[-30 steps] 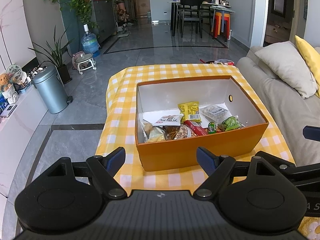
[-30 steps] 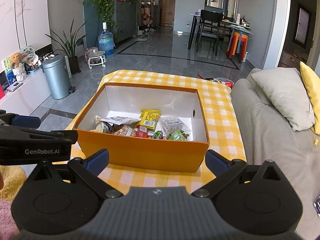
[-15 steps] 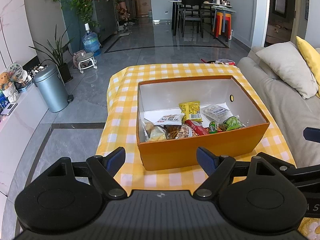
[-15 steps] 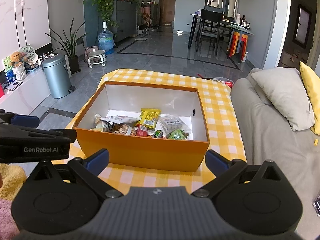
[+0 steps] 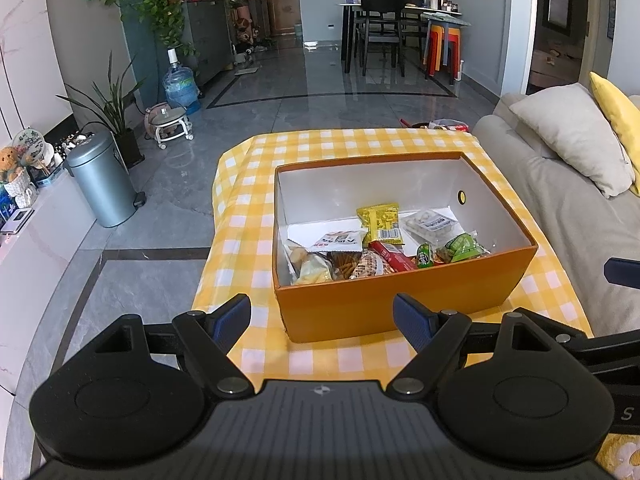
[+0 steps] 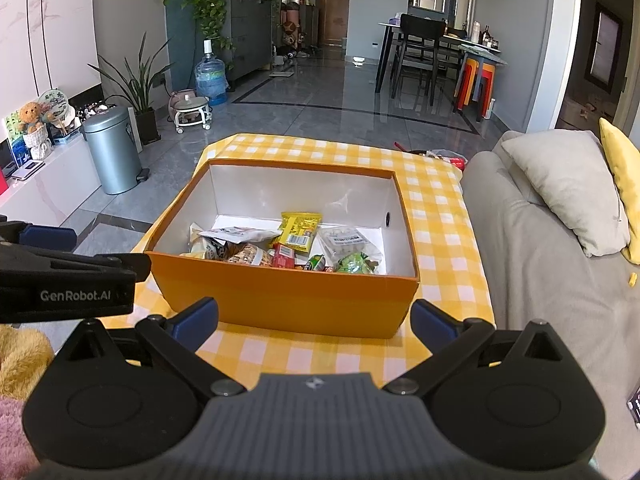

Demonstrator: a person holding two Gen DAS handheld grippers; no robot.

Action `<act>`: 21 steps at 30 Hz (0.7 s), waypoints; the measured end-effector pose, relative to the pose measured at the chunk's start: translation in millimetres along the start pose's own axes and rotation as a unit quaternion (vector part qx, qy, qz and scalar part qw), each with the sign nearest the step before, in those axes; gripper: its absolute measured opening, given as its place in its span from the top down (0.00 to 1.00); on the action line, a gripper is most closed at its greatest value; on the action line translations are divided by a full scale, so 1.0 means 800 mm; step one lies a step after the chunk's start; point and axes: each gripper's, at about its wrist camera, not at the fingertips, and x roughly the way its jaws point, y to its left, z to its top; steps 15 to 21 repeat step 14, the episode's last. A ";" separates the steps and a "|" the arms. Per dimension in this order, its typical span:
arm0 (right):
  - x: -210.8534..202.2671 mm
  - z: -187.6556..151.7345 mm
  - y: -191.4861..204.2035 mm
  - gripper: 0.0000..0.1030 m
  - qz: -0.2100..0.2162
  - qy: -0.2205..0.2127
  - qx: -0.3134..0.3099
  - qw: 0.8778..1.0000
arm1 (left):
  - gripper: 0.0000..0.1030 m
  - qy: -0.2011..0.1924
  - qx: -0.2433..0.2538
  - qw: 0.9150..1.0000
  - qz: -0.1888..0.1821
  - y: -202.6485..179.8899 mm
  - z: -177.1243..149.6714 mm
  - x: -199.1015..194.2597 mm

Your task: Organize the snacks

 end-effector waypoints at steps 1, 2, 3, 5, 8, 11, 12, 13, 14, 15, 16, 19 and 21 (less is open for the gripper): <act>0.000 0.000 0.000 0.04 0.000 0.000 0.000 1.000 | 0.08 0.000 0.000 1.000 0.000 0.000 0.000 0.000; 0.000 0.000 -0.001 0.04 0.000 0.001 0.001 1.000 | 0.08 0.001 0.000 1.000 0.001 0.000 0.000 0.000; 0.001 0.001 -0.001 0.04 0.000 0.001 0.001 1.000 | 0.08 0.001 0.000 1.000 0.001 0.000 0.000 -0.001; 0.001 0.001 -0.001 0.04 0.000 0.001 0.001 1.000 | 0.08 0.002 -0.001 1.000 0.002 0.001 0.000 -0.001; 0.001 0.001 -0.001 0.04 0.000 0.001 0.001 1.000 | 0.08 0.001 0.000 1.000 0.000 0.001 0.000 -0.001; 0.003 0.000 -0.002 0.04 0.001 0.003 0.001 1.000 | 0.08 -0.003 0.002 1.000 -0.003 0.001 -0.001 -0.002; 0.003 0.000 -0.002 0.04 0.001 0.004 0.002 1.000 | 0.08 -0.004 0.003 1.000 -0.002 0.000 -0.001 -0.002; 0.004 0.000 -0.003 0.04 0.001 0.004 0.002 1.000 | 0.08 -0.004 0.003 1.000 -0.001 0.000 -0.001 -0.001; 0.004 -0.001 -0.003 0.04 0.001 0.005 0.002 1.000 | 0.08 -0.003 0.002 1.000 -0.001 0.000 -0.001 -0.001; 0.004 -0.001 -0.003 0.04 0.001 0.005 0.002 1.000 | 0.08 -0.003 0.002 1.000 -0.001 0.000 -0.001 -0.001; 0.004 -0.001 -0.003 0.04 0.001 0.005 0.002 1.000 | 0.08 -0.003 0.002 1.000 -0.001 0.000 -0.001 -0.001; 0.004 -0.001 -0.003 0.04 0.001 0.005 0.002 1.000 | 0.08 -0.003 0.002 1.000 -0.001 0.000 -0.001 -0.001; 0.004 -0.001 -0.003 0.04 0.001 0.005 0.002 1.000 | 0.08 -0.003 0.002 1.000 -0.001 0.000 -0.001 -0.001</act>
